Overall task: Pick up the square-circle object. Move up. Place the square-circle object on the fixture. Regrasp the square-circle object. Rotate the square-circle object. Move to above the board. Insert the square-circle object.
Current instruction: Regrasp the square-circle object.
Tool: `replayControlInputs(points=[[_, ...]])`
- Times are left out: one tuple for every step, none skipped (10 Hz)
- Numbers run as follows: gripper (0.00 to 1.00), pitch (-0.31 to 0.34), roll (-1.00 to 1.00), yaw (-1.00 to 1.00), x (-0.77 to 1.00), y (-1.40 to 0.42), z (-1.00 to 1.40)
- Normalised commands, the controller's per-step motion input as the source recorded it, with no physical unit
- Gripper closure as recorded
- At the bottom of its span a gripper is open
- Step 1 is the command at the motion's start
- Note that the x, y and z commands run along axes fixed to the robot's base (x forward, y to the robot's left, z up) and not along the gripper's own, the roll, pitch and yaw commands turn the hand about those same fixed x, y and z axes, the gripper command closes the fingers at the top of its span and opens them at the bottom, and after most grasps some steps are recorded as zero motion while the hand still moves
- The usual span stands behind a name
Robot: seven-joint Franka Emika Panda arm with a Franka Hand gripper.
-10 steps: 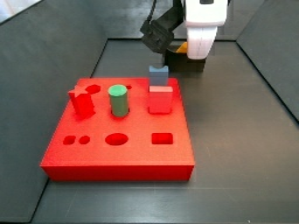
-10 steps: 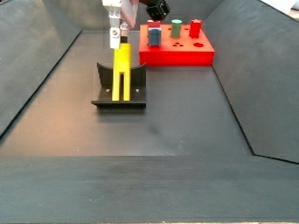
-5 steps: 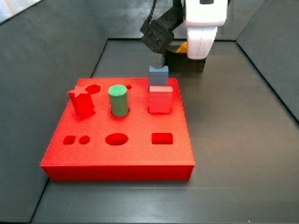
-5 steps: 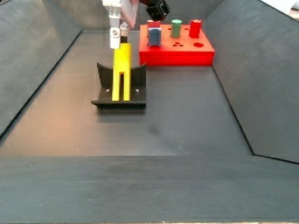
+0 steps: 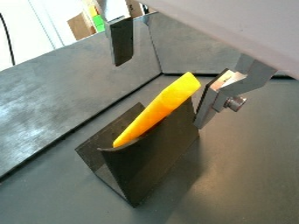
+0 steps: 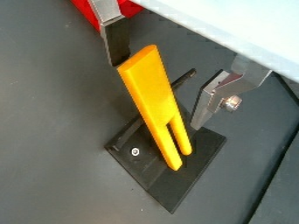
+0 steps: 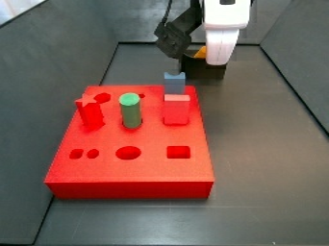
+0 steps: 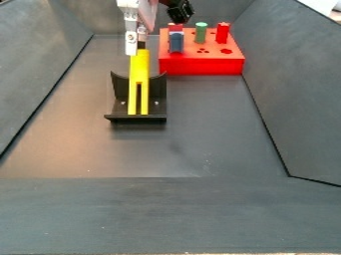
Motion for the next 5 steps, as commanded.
replayControlInputs(points=[[0.0,0.212,-0.02,0.08,0.08,-0.02,0.01],[0.0,0.212,-0.02,0.08,0.08,-0.02,0.01],[0.0,0.212,-0.02,0.08,0.08,-0.02,0.01],[0.0,0.211,-0.02,0.08,0.08,-0.02,0.01],[0.0,0.211,-0.02,0.08,0.08,-0.02,0.01]])
